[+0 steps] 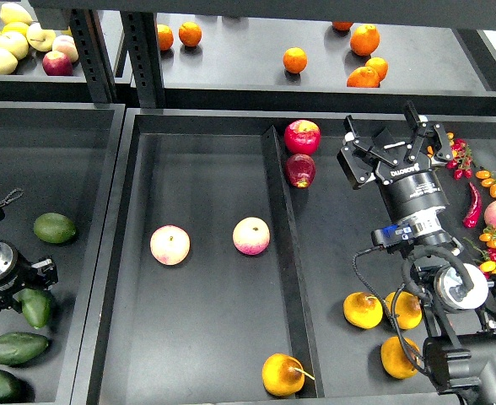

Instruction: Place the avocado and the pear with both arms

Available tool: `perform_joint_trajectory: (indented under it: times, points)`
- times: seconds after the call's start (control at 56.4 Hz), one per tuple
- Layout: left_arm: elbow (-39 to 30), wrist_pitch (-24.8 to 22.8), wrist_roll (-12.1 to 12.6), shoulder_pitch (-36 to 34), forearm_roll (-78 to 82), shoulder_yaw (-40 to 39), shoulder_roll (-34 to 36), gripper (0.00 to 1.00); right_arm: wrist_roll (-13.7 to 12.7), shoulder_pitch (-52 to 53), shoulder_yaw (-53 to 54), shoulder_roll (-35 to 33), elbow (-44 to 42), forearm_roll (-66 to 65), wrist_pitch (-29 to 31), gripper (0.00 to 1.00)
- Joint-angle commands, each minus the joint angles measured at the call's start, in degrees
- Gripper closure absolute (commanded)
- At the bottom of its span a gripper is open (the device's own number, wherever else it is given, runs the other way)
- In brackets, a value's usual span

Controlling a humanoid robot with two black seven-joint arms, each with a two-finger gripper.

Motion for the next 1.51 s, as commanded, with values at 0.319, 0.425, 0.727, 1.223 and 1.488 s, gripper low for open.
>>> perform_joint_trajectory:
  times: [0.319, 0.425, 0.727, 1.223, 1.488]
  points:
    - [0.94, 0.0, 0.0, 0.92, 1.13, -0.68, -0.25, 0.16, -0.01, -0.35, -1.52, 0.0, -0.27, -0.1, 0.0, 0.0]
    - [0.94, 0.0, 0.0, 0.92, 2.19, -1.21, -0.25, 0.09, -0.01, -0.7, -1.78, 0.0, -0.53, -0.1, 0.0, 0.0]
    - [-0.03, 0.0, 0.0, 0.83, 2.1, -8.23, 3.88, 0.01, -0.01, -2.99, -4.24, 0.0, -0.7, -0.1, -0.09, 0.0]
    - [1.82, 0.0, 0.0, 8.12, -20.91, -35.04, 16.8, 0.01, -0.27, -9.49, -7.76, 0.0, -1.06, 0.08, 0.18, 0.0]
    - [0.15, 0.0, 0.0, 18.58, -34.54, -53.66, 17.51, 0.01, -0.36, -10.9, -7.76, 0.0, -1.14, 0.17, 0.71, 0.0]
